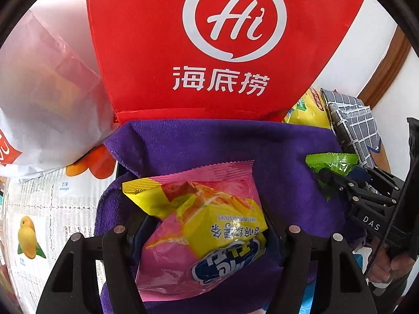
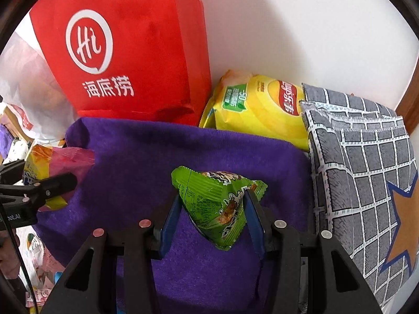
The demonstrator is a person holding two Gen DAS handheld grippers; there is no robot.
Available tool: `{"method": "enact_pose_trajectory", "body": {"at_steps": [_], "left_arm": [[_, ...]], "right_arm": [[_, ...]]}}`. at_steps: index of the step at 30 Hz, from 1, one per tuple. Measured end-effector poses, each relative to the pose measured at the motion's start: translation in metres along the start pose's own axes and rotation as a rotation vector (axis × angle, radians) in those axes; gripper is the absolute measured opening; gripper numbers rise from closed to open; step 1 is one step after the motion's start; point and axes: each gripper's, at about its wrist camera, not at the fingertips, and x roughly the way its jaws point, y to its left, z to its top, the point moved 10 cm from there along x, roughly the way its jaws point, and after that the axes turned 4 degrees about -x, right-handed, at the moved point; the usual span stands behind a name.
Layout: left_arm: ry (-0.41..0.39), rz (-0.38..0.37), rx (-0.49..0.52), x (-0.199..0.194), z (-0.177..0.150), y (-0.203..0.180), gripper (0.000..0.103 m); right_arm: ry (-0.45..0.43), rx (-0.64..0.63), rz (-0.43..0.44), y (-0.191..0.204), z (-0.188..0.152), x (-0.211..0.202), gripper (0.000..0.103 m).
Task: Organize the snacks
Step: 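Carry both bags over the purple towel and open both tools to release them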
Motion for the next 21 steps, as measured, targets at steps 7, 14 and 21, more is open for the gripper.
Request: {"method": "enact_pose_trajectory", "body": {"at_steps": [7, 14, 21], "left_arm": [[0.026, 0.001, -0.001, 0.007, -0.001, 0.001, 0.069], [0.032, 0.0, 0.008, 0.009, -0.001, -0.002, 0.07], [0.043, -0.006, 0.012, 0.007, -0.001, -0.002, 0.07]], "right_arm": [[0.019, -0.003, -0.003, 0.0, -0.002, 0.007, 0.048], [0.022, -0.011, -0.005, 0.004, -0.001, 0.01, 0.05], [-0.01, -0.029, -0.011, 0.006, 0.006, -0.003, 0.069]]}}
